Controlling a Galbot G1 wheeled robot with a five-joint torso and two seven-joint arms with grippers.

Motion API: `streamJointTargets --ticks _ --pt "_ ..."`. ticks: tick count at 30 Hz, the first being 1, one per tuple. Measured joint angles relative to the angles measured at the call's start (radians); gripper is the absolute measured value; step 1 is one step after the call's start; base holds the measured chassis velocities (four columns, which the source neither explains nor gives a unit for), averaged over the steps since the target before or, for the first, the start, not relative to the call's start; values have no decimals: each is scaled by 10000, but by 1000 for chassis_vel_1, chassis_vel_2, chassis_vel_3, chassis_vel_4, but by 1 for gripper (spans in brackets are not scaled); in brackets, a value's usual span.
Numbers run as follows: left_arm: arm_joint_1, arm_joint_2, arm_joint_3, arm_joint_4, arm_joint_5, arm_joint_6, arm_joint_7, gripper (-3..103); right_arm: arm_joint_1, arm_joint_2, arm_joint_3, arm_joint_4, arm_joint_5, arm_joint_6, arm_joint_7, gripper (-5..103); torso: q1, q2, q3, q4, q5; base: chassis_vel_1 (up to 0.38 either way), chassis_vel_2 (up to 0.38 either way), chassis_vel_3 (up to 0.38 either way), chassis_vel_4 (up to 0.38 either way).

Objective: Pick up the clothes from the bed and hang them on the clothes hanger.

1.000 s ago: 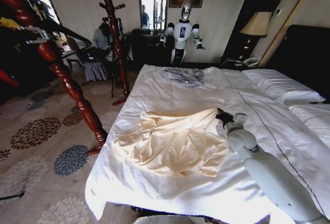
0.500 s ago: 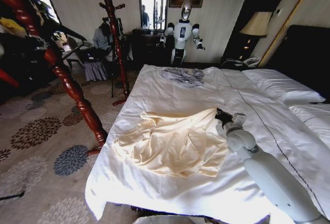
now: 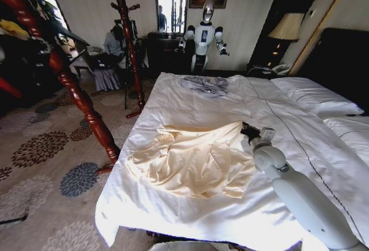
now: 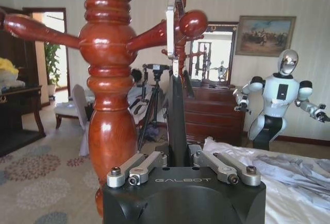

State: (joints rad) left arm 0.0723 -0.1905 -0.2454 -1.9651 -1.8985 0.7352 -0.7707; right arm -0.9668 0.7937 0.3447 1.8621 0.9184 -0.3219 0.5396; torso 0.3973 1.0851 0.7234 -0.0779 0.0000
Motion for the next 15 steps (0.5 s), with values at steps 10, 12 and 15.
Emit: streamJointTargets --ticks 10,12,15 --pt "562 -106 -400 -676 1193 -386 995 15 65 49 -28 -33 71 10 38 0 0 0 0 -2 1 0 0 0 0" --pt "1125 -228 -758 -1007 1478 -622 1326 15 34 50 -11 -32 71 11 45 0 0 0 0 2 1 0 0 0 0" --pt "1421 -336 -922 -1218 1631 -735 1562 15 0 40 17 -26 71 12 49 0 0 0 0 1 1 0 0 0 0"
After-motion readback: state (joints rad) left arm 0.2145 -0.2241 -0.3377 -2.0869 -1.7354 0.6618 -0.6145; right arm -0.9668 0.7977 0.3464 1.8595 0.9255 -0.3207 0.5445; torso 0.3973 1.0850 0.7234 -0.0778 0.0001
